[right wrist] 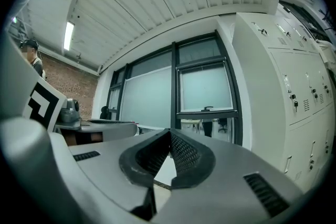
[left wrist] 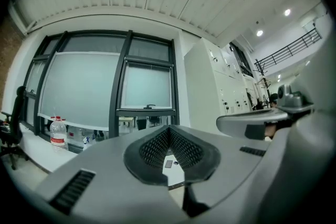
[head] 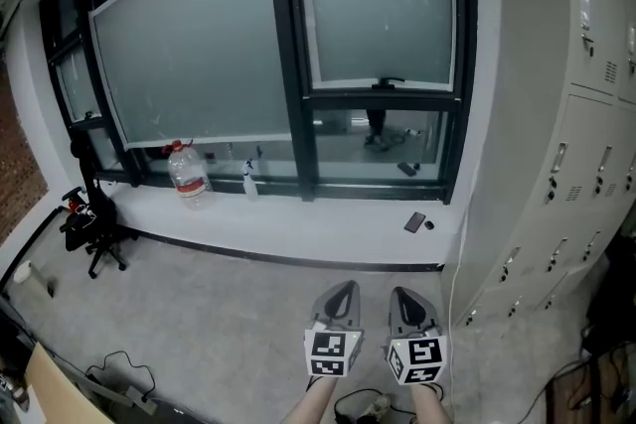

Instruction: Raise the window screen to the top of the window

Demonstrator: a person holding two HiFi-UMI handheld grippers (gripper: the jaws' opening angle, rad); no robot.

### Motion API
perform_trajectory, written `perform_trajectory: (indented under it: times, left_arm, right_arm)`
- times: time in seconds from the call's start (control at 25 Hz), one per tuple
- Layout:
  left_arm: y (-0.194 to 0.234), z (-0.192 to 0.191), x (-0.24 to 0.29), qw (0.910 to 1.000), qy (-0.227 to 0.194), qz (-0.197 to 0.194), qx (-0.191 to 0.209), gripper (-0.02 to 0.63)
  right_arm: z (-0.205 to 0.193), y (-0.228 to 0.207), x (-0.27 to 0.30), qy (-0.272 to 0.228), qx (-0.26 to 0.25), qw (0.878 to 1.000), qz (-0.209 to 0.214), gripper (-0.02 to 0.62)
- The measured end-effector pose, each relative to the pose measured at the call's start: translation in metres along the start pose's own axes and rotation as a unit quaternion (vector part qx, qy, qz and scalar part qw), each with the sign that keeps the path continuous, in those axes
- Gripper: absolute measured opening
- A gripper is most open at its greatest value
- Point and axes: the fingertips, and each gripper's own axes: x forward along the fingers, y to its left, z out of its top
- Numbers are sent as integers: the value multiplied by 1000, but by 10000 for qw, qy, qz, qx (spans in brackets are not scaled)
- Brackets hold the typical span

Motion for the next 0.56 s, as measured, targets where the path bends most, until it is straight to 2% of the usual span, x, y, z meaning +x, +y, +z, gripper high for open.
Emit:
perform_trajectory:
  times: [0.56]
  left_arm:
    - [3,2,8,10000,-27,10,-7,5]
  right_arm:
    - [3,-8,3,-22,-72,10000,-13,6]
